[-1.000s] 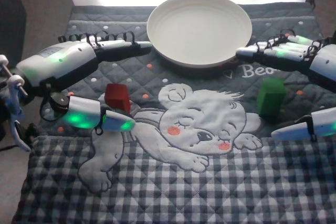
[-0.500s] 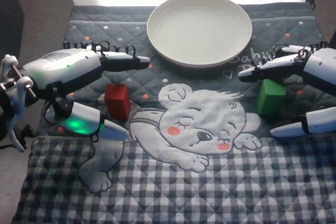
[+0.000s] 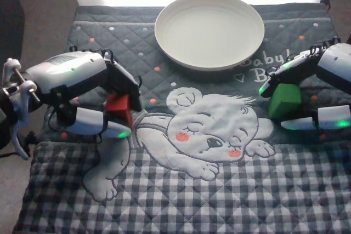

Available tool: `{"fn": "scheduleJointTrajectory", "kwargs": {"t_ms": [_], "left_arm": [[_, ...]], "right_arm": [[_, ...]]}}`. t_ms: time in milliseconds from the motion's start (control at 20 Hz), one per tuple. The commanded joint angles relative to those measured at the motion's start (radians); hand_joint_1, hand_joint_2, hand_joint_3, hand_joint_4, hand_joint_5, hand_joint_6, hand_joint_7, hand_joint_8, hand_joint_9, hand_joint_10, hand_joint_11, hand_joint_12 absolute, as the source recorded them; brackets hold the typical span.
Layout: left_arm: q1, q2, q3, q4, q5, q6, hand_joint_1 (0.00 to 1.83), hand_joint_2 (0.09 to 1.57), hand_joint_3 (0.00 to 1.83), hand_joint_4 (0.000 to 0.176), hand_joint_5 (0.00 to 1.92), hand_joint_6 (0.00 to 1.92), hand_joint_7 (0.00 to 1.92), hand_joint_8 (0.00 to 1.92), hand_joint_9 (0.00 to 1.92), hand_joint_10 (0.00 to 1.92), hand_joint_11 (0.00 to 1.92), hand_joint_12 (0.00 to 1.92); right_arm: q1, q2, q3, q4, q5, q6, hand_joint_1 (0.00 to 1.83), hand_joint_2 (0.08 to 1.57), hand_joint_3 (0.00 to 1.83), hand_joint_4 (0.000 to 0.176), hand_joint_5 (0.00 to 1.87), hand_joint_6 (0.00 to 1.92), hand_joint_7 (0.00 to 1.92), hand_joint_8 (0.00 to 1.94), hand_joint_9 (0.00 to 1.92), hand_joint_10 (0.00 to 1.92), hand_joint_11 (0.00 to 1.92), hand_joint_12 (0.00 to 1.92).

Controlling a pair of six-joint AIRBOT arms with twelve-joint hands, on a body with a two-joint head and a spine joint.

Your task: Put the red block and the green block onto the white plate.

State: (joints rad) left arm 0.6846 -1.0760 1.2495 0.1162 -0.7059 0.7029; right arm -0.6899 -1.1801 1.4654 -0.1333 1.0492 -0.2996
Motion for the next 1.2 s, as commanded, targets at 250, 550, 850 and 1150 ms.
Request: {"fn": "scheduleJointTrajectory", "kwargs": {"t_ms": [250, 550, 850, 1150], "left_arm": [[0.002, 0.001, 0.006, -0.032, -0.109, -0.005, 1.25, 1.05, 0.0, 0.023, 1.1, 0.79, 1.16, 0.71, 1.25, 0.01, 0.85, 0.8], [-0.048, -0.003, 0.028, -0.024, -0.134, -0.003, 1.29, 1.06, 0.0, 0.0, 1.29, 0.16, 1.08, 1.08, 1.12, 0.78, 0.79, 1.43], [-0.164, -0.059, 0.088, 0.001, -0.136, 0.0, 1.28, 1.06, 0.0, 0.0, 1.32, 0.08, 1.04, 1.16, 1.01, 1.01, 0.25, 1.17], [-0.304, -0.193, 0.239, -0.011, -0.111, 0.0, 1.29, 1.02, 0.0, 0.0, 1.39, 0.05, 1.15, 0.91, 1.03, 0.86, 0.69, 1.42]], "right_arm": [[0.004, 0.001, 0.006, 0.025, 0.093, 0.005, 1.17, 1.1, 0.0, 0.0, 1.02, 0.89, 1.28, 0.39, 1.28, 0.68, 1.09, 1.12], [0.068, 0.02, 0.024, -0.01, 0.114, 0.011, 1.2, 1.04, 0.0, 0.0, 1.17, 0.65, 1.26, 1.38, 1.43, 1.72, 1.44, 1.89], [0.186, 0.014, 0.044, -0.046, 0.098, -0.043, 1.21, 0.99, 0.0, 0.0, 1.3, 0.41, 1.26, 1.93, 1.52, 1.92, 1.61, 1.92], [0.335, -0.124, 0.18, -0.04, -0.033, -0.109, 1.19, 1.06, 0.0, 0.0, 1.11, 0.75, 1.15, 1.94, 1.41, 1.92, 1.5, 1.92]]}}
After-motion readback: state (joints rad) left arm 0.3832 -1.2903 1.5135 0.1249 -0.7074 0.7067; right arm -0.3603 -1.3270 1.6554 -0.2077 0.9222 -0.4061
